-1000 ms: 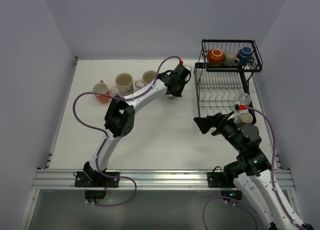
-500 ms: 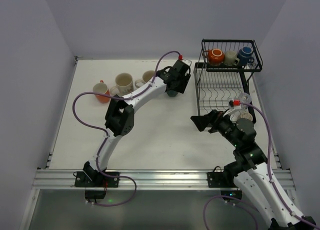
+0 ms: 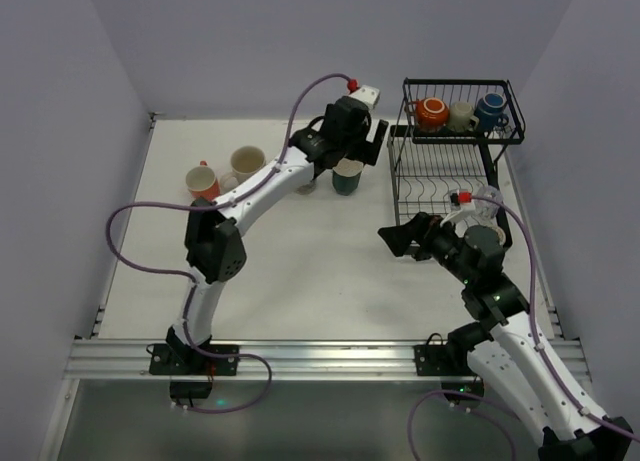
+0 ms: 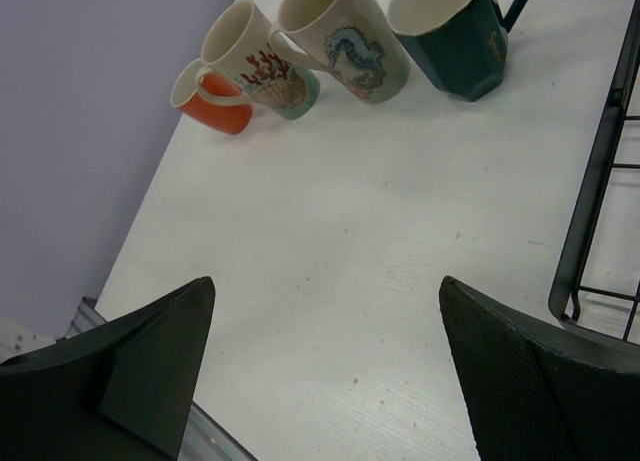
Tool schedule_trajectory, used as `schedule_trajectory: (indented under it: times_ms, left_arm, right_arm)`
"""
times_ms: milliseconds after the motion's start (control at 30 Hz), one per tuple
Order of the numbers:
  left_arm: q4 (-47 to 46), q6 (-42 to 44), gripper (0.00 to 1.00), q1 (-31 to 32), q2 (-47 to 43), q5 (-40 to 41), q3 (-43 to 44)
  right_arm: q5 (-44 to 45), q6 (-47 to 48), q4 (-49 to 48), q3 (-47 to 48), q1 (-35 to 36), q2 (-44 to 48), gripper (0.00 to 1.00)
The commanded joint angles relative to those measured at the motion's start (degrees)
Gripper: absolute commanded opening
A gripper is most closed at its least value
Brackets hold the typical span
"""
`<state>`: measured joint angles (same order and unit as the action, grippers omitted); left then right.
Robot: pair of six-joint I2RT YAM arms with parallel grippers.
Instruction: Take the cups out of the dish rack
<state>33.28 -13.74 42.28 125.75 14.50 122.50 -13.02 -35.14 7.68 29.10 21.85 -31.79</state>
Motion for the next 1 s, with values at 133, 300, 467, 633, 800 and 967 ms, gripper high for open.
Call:
schedule_trajectory:
  times_ms: [133, 300, 467, 633, 800, 967]
  left_arm:
    - [-18.1, -4.1, 1.0, 0.1, -29.9, -5.8, -19.7]
    - [-25.8, -5.7, 1.0, 0.9, -55.4, -9.8, -47.3]
    - [-18.3, -3.2, 1.0, 0.8, -75.3, -7.6, -59.7]
    - [-13.9, -0.9, 1.0, 0.8, -85.3, -7.5, -69.2]
    - [-14.4, 2.6, 1.0, 0.8, -89.6, -9.4, -75.6]
    - [-17.2, 3.1, 1.0, 1.0, -92.7, -12.1, -80.3]
  right_arm:
    - [6.4, 2.4, 2.1, 7.9, 0.1, -4.9, 0.88]
    - [13.4, 5.8, 6.3, 12.5, 0.0, -9.5, 0.79]
    - [24.9, 7.5, 8.0, 14.1, -4.4, -14.3, 0.76]
    - [28.0, 7.5, 6.6, 14.4, -15.7, -19.9, 0.87]
    - [35.2, 9.6, 5.7, 16.8, -21.1, -27.0, 0.99]
    - [33.7, 10.2, 3.0, 19.2, -27.6, -33.8, 0.99]
